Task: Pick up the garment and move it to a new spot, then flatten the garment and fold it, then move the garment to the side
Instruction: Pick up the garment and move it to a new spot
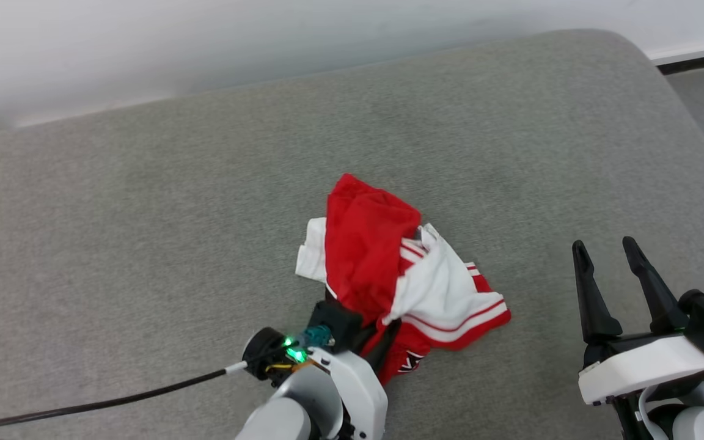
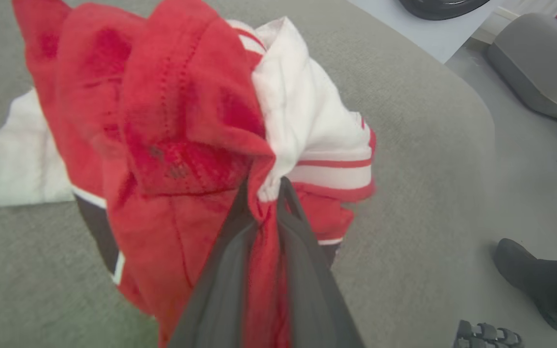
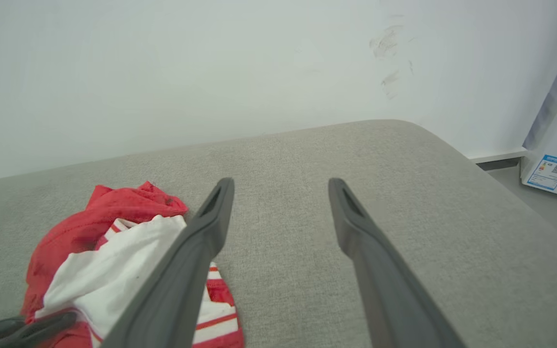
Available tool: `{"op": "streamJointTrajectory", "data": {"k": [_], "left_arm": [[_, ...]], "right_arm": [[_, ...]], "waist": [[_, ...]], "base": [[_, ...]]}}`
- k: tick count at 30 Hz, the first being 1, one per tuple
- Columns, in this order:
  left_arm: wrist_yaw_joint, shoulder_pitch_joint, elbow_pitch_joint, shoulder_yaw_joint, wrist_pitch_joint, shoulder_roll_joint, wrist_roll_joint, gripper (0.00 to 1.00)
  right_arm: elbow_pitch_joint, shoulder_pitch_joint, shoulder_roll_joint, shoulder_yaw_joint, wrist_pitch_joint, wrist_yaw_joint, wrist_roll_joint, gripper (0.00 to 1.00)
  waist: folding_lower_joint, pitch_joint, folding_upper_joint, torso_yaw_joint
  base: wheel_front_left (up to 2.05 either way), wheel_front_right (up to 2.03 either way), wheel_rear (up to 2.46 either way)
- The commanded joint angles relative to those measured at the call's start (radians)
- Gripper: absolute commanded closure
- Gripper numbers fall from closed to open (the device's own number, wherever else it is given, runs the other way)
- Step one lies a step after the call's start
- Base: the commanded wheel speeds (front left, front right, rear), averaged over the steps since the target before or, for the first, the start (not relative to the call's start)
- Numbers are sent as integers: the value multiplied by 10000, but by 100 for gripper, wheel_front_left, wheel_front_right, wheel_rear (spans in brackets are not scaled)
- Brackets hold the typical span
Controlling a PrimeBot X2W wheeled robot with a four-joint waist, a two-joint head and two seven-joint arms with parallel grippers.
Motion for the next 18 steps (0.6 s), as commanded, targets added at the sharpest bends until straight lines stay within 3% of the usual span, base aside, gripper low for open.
{"op": "streamJointTrajectory", "data": {"k": [1, 2, 4, 10, 18], "left_arm": [[-19, 134, 63, -113, 35, 7, -12, 100], [-18, 132, 111, -231, 6, 9, -42, 100], [-26, 67, 115, -369, -160, 2, -56, 2], [60, 111, -407, -467, -1281, -148, -293, 0], [1173, 527, -1046, 553, -2669, -66, -547, 0]], "right_arm": [[17, -175, 37, 2, -76, -3, 14, 0], [42, -212, 34, -17, -79, -3, 20, 0], [61, -242, 35, -66, -102, -3, -36, 0], [146, -123, 32, -119, 13, -3, -209, 0], [108, 331, 32, -105, 284, -3, -348, 0]], "waist": [[0, 66, -1, 202], [0, 48, -1, 295], [0, -36, -1, 498], [0, -677, -1, 1049], [0, -1567, -1, 1622]], "base": [[0, 0, 0], [0, 0, 0], [0, 0, 0], [0, 0, 0], [0, 0, 0]]}}
